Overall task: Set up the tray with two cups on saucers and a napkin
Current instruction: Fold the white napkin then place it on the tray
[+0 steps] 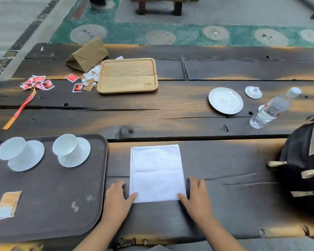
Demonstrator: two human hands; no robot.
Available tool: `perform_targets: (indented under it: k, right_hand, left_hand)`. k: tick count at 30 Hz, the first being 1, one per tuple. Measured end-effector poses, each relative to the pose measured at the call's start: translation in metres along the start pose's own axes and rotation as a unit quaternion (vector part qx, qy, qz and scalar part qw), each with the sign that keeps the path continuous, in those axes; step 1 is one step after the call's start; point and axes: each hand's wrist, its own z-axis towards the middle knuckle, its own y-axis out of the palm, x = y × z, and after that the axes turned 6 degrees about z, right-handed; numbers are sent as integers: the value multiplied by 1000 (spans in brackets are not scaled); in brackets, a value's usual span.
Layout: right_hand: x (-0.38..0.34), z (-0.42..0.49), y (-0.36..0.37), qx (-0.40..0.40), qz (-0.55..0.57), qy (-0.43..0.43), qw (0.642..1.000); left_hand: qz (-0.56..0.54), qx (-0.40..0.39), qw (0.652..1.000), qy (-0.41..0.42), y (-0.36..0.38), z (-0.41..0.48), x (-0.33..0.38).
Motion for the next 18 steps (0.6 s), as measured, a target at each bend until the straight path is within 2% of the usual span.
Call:
perform_targets:
  k: [7, 14, 18]
  right_hand:
    - [-1, 1, 9, 6, 24, 96, 995]
    - [-2, 6, 14, -2, 14, 133, 991]
    - [0, 10, 10, -9, 40, 128, 991]
  left_hand:
    - [-35, -18, 997, -62, 8, -3, 7]
    - [73, -28, 994, -71, 9, -7, 21]
    - [41, -51, 995, -70, 8, -6, 20]
